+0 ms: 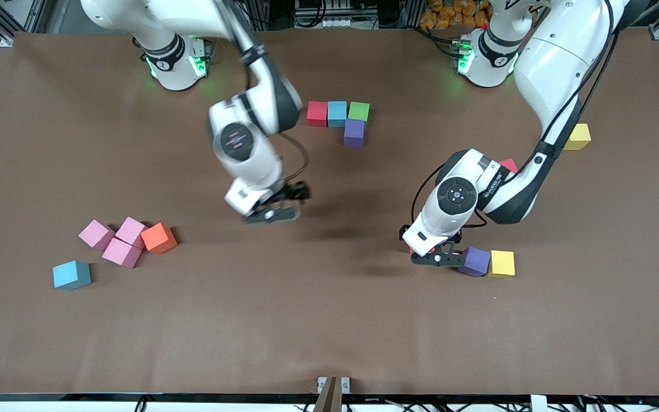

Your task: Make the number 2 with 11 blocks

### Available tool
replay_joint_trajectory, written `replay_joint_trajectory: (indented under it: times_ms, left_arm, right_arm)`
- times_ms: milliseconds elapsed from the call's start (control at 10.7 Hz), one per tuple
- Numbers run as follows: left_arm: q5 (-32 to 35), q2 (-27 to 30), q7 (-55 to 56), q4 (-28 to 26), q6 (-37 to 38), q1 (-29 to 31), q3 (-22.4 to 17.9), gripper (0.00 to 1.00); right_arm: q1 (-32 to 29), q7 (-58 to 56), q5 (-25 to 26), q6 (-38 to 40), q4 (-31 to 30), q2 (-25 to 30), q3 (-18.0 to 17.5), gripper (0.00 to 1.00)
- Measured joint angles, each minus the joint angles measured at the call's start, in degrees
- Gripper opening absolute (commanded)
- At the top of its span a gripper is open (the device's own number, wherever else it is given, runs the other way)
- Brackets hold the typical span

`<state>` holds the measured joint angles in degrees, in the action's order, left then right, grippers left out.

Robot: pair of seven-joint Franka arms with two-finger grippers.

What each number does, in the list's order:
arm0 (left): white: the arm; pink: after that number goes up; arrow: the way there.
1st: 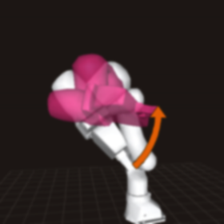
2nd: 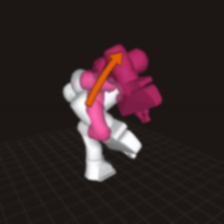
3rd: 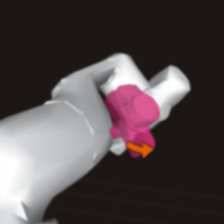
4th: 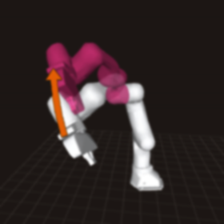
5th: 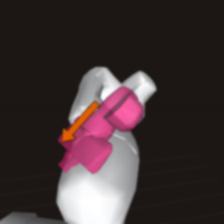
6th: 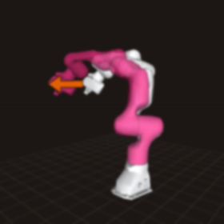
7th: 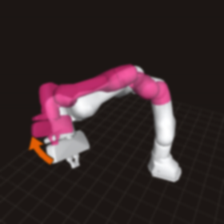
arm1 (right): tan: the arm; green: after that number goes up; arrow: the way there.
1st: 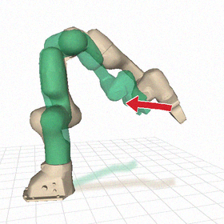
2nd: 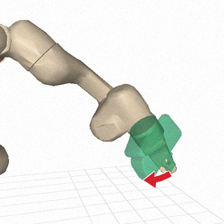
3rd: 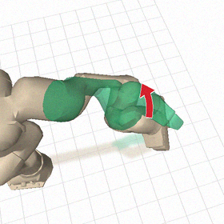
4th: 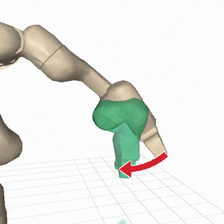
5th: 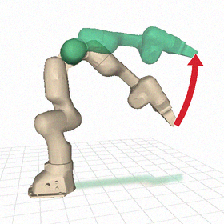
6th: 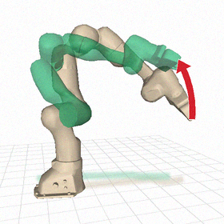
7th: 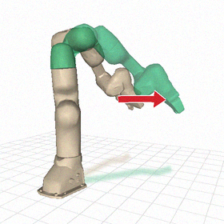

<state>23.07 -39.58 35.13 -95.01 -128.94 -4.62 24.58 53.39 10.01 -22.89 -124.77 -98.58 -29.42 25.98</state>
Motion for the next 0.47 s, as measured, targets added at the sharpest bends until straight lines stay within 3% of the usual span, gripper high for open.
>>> replay_joint_trajectory:
  times_ms: [187, 281, 375, 468]
  left_arm:
    - [0.18, -1.16, -0.17, 0.01, -1.15, 0.26, -0.16, 1.0]
    - [0.19, -1.64, -0.2, 0.01, -1.4, 0.33, -0.24, 0.92]
    - [0.19, -2.07, -0.2, 0.01, -1.47, 0.36, -0.27, 0.62]
    - [0.2, -2.41, -0.21, 0.02, -1.53, 0.37, -0.29, 0.4]
  right_arm:
    - [-3.83, -2.64, 5.01, 0.21, 0.44, 0.01, -0.12, 1.0]
    - [-5.44, -3.16, 7.28, 0.18, 0.91, 0.01, -0.24, 1.0]
    - [-7.58, -6.08, 8.11, 0.18, 1.42, 0.01, -0.33, 1.0]
    - [-10.43, -10.82, 8.29, 0.2, 1.68, 0.0, -0.41, 1.0]
